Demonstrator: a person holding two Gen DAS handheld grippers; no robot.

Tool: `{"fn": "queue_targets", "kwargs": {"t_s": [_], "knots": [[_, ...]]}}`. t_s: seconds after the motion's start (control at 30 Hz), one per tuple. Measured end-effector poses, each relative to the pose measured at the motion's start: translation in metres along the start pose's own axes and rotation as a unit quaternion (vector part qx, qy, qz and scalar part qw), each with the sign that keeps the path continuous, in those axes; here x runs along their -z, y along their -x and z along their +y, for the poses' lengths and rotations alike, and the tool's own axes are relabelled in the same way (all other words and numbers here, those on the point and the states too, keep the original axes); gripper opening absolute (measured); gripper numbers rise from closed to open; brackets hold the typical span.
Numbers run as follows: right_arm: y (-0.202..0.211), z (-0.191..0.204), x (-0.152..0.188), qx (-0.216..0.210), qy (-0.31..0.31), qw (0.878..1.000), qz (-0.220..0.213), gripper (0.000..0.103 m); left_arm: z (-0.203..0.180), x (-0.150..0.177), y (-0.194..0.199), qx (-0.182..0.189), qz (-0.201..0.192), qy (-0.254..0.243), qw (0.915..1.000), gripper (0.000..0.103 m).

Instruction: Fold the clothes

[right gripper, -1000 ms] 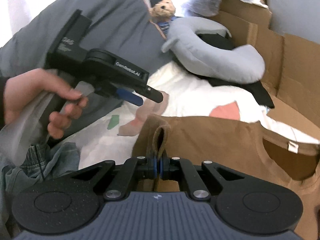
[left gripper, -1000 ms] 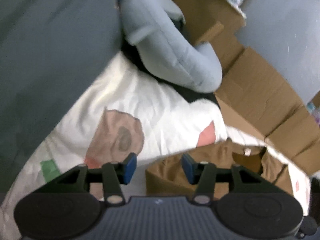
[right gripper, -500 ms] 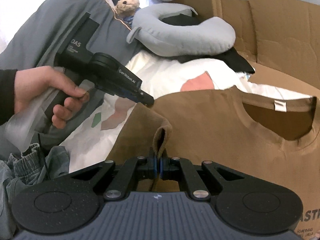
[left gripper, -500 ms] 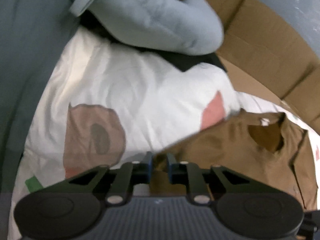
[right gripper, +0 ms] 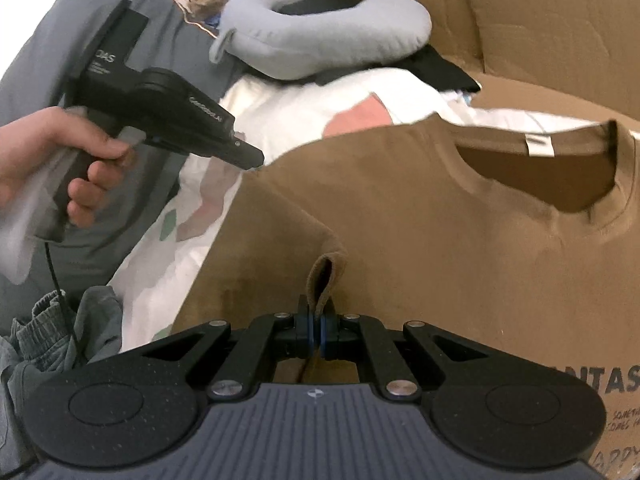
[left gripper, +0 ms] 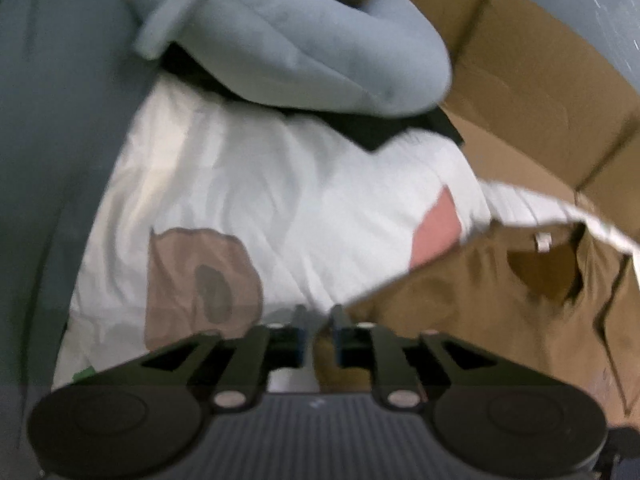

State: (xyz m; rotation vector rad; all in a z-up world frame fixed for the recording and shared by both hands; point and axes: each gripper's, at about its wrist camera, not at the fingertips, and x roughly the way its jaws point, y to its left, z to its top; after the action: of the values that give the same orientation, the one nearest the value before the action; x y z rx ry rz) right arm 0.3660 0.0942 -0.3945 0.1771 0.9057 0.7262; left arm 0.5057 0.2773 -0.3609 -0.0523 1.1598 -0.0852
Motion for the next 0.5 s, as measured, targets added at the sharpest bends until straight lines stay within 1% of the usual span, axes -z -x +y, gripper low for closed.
{"fn": "queue_targets", "kwargs": {"t_s": [0.03, 0.1, 0.13, 0.17, 0.23, 0.33, 0.4, 0.5], "knots": [[-0.0007, -0.0012, 0.0007, 0.001, -0.001, 1.0, 0.0, 0.002, -0.0024, 0.0006, -0.0031, 0.004, 0.006, -0.003, 1.0, 0.03], [-0.0026, -0.0036, 0.0017, 0.002, -0.007, 1.0, 0.0, 0.002, -0.0036, 0.0028, -0.0094, 0.003, 0.016, 0.001, 0.9999, 0.027], [-0.0038, -0.0048, 0.002, 0.002, -0.012, 1.0, 0.002, 0.002, -0.0031, 0.0036, -0.0115, -0.001, 0.017, 0.005, 0.9998, 0.014], [-0.0049, -0.0055, 0.0025, 0.002, -0.014, 1.0, 0.002, 0.002, -0.0019, 0.0037, -0.0119, -0.002, 0.014, 0.011, 0.9998, 0.011], [-0.0045, -0.0062, 0.0034, 0.005, -0.016, 1.0, 0.001, 0.002, -0.0001, 0.0036, -0.0111, -0.006, 0.008, 0.016, 0.9998, 0.009], [-0.0018, -0.0074, 0.0047, 0.008, -0.019, 1.0, -0.004, 0.001, -0.0047, 0.0017, -0.0073, -0.029, 0.003, -0.01, 0.9995, 0.008], [-0.0028, -0.0087, 0.0056, 0.01, -0.021, 1.0, -0.005, 0.001, -0.0068, 0.0002, -0.0083, -0.036, 0.003, -0.017, 0.9992, 0.008], [-0.0086, -0.0091, 0.0058, 0.012, -0.01, 1.0, -0.006, 0.001, -0.0043, -0.0003, -0.0105, -0.036, 0.001, 0.003, 0.9994, 0.008]]}}
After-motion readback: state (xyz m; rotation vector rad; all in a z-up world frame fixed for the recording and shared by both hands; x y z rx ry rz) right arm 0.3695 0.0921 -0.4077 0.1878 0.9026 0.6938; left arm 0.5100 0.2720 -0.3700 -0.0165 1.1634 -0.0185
